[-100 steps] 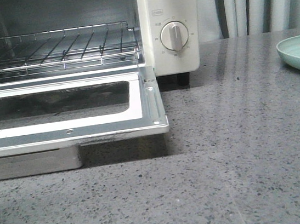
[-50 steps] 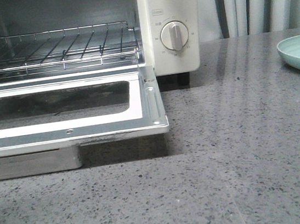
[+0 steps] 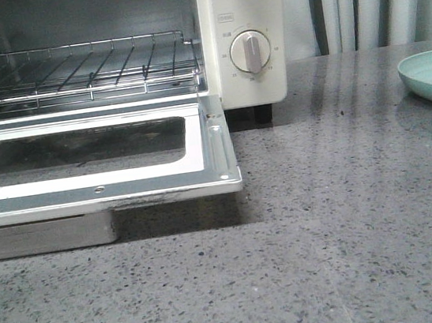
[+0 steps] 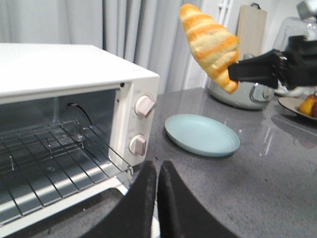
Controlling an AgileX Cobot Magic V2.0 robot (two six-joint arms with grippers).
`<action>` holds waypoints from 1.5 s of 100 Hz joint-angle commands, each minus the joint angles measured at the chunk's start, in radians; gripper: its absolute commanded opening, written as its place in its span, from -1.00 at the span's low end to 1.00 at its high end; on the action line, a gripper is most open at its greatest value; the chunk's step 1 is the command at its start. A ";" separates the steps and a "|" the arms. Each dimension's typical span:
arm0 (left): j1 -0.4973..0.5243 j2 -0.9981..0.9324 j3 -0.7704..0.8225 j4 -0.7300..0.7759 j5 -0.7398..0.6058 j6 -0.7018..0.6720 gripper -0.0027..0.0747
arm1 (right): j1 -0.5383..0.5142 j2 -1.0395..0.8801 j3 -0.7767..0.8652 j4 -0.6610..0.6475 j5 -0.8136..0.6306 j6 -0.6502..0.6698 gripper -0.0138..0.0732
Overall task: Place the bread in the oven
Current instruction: 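Carry the croissant with the right gripper into the oven over the rack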
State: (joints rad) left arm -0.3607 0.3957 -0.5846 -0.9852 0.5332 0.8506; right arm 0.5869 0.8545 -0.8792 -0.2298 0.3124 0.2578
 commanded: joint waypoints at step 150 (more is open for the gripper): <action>-0.004 -0.201 -0.083 0.103 -0.125 0.001 -0.99 | 0.268 0.925 -0.828 -0.211 0.348 0.004 0.24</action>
State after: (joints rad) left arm -0.3607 0.1814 -0.6364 -0.8841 0.4572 0.8524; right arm 0.8570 1.8386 -1.6722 -0.4096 0.6981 0.2568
